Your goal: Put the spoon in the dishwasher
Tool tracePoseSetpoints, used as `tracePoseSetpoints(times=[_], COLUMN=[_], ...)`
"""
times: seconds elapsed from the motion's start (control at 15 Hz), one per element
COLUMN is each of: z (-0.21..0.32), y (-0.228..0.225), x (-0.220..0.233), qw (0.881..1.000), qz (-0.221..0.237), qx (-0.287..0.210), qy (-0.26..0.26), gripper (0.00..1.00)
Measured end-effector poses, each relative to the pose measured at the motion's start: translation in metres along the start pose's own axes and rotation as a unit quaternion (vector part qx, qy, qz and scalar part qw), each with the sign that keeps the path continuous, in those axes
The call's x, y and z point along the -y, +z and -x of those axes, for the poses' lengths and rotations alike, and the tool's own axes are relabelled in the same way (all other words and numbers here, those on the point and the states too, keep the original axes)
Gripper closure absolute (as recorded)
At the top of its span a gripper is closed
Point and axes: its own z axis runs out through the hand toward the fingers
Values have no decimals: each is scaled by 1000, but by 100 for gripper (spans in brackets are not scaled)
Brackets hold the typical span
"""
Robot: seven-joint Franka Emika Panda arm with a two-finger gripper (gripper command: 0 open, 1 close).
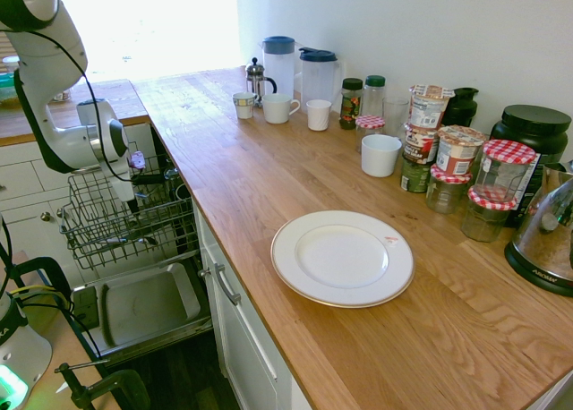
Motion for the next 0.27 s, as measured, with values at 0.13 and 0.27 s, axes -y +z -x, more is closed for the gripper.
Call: tracePoseSetpoints(times=[0.13, 0.27], z=[-4, -9], y=[-31, -66], x=[-13, -23], qw=[1000, 1000], qz=[-8, -18], qx=[-12, -25], qy=[-1, 5], gripper=[0, 0])
